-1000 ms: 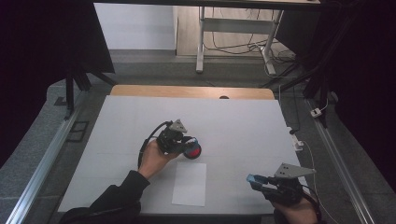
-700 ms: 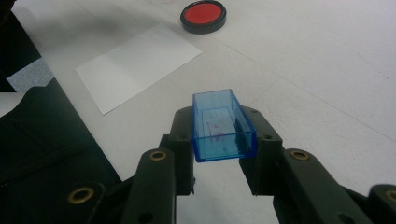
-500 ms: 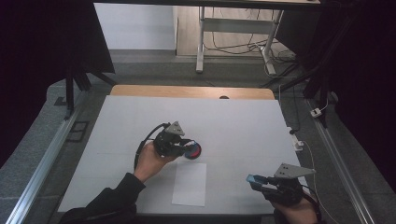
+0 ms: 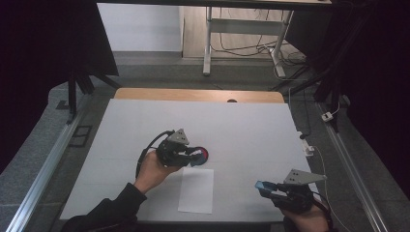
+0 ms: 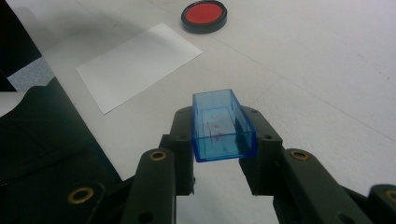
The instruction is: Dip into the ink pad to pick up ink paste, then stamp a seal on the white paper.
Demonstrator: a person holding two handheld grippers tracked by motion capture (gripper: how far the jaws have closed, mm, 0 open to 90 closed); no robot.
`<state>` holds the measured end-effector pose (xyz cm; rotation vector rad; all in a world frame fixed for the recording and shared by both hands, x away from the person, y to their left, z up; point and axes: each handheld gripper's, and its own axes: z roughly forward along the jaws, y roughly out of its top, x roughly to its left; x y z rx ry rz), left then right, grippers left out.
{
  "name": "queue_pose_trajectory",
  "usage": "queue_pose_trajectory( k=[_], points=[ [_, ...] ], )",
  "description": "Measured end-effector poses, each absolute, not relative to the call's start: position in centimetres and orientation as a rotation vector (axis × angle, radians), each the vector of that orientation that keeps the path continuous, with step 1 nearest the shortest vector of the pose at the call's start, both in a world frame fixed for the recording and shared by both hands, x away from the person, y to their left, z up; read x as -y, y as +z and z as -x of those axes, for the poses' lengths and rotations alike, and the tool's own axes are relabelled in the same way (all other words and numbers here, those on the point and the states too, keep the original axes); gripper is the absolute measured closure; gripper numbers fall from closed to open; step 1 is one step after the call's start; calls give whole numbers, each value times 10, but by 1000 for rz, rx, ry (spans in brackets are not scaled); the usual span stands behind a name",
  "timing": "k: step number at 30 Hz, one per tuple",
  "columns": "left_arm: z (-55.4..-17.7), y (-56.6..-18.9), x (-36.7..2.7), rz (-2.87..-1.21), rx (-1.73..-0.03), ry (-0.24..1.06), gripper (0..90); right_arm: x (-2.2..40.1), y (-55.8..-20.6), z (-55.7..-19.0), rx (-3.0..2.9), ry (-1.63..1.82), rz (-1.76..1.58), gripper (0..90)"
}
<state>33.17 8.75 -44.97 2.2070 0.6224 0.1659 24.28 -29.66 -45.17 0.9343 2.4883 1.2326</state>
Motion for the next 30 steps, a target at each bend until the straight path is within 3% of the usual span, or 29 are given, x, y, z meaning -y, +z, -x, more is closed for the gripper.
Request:
queue_pose_trajectory(
  k=[30],
  points=[
    [-294,-452,-98,-2185,-586,99,701,296,-452,-243,-2487,1222,-936,683]
  ],
)
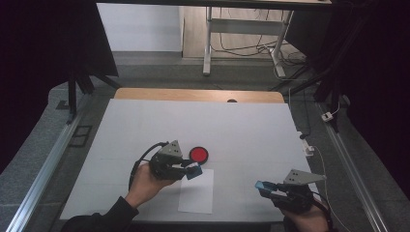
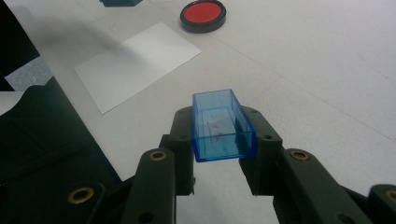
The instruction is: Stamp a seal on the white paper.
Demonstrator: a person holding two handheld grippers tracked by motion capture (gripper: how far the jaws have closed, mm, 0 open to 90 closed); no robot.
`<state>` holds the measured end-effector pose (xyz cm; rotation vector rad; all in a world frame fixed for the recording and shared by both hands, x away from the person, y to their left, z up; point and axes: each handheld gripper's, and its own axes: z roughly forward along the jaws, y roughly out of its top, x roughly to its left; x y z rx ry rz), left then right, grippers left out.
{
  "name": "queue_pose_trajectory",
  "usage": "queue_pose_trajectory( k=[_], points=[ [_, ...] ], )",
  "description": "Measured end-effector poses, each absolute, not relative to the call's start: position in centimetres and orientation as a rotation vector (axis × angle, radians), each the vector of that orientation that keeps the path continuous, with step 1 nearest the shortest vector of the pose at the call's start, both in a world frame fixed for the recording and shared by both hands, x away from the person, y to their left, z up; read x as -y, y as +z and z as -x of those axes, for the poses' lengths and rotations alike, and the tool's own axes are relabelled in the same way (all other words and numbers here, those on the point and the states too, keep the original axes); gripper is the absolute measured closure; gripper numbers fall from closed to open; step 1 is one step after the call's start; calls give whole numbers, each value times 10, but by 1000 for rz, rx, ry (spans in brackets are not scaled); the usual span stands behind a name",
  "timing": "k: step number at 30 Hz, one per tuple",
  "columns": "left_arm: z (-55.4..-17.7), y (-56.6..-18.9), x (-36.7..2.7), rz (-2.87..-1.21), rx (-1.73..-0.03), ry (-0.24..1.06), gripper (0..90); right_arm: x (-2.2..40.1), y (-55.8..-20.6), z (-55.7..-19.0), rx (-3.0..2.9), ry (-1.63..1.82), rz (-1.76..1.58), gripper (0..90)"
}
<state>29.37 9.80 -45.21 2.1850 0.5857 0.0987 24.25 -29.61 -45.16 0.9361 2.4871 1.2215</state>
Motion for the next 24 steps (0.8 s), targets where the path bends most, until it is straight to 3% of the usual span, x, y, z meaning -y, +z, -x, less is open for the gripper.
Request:
queue_pose_trajectory(
  k=[24],
  points=[
    [-289,-486,-81,-2267,-565,115,703,296,-452,-243,-2498,1218,-928,683]
  ],
)
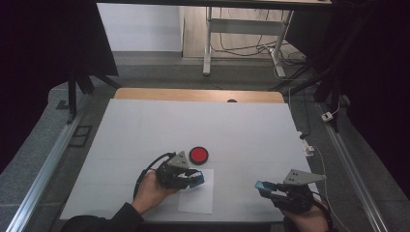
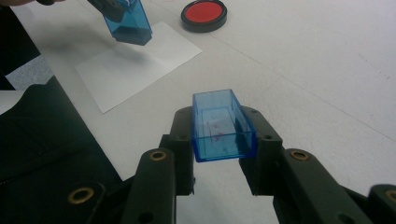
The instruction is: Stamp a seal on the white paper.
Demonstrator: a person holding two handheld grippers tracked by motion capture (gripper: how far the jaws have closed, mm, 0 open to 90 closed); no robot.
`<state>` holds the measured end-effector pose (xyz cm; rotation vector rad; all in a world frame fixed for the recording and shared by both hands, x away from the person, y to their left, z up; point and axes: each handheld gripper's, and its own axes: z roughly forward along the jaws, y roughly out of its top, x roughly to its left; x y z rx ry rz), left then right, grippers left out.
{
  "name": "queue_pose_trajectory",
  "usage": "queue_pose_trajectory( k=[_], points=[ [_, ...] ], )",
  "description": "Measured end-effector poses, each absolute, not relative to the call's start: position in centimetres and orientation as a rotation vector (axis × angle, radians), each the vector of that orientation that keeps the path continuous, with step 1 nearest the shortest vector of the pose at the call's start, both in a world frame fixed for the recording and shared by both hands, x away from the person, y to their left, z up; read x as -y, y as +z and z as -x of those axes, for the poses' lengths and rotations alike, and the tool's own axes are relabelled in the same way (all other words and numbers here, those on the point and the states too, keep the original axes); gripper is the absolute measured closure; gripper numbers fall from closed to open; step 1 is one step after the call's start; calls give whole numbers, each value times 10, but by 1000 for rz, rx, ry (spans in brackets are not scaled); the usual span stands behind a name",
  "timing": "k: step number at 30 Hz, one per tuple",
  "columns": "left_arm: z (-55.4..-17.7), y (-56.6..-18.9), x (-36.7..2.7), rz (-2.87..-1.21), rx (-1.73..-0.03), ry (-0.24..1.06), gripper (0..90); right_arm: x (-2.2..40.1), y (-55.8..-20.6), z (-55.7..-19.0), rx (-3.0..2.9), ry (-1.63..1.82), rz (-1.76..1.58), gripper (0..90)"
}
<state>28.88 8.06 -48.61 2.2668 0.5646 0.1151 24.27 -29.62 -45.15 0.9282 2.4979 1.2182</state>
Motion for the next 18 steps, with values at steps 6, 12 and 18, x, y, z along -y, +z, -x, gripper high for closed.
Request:
queue_pose_trajectory(
  k=[6,12,18],
  points=[
    [-290,-492,-78,-2281,-566,112,703,296,-452,-243,-2497,1221,-928,683],
    [-290,-497,-74,-2301,-561,120,703,296,-452,-243,-2498,1219,-929,683],
    [-291,-500,-72,-2310,-564,119,703,296,-452,-243,-2499,1218,-928,683]
  ],
)
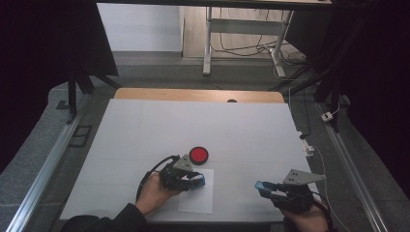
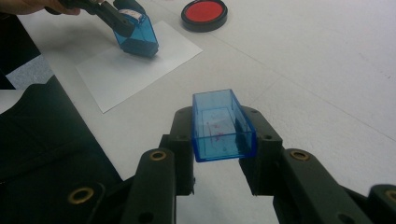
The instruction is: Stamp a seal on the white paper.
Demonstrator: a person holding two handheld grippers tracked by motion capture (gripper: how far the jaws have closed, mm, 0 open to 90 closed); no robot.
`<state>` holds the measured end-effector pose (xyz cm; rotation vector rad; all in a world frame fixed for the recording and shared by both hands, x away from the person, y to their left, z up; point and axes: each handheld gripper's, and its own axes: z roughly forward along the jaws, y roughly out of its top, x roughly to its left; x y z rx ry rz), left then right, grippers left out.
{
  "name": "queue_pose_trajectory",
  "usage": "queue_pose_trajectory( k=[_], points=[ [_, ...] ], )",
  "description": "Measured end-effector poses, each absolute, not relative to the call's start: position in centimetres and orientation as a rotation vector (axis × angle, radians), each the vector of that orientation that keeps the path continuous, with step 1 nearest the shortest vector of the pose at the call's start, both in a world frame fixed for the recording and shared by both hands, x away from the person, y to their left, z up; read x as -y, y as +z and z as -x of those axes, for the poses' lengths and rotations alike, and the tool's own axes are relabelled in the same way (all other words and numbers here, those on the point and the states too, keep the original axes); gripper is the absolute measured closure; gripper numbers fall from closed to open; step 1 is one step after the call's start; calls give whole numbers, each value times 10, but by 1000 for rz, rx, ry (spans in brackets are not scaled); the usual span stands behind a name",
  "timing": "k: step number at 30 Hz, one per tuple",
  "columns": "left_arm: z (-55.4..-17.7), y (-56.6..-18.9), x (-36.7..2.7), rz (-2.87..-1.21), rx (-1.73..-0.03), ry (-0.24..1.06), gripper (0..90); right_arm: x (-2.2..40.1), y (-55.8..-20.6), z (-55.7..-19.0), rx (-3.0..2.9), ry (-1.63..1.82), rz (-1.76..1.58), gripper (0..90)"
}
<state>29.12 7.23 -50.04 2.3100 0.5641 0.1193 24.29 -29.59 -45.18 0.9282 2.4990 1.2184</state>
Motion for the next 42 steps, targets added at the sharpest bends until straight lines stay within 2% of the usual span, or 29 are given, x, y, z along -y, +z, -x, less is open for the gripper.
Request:
queue_pose_trajectory(
  k=[26,42],
  points=[
    [-294,-507,-72,-2309,-597,90,704,296,-452,-243,-2499,1218,-930,683],
    [-282,-505,-63,-2363,-567,214,705,296,-452,-243,-2502,1217,-933,684]
  ],
)
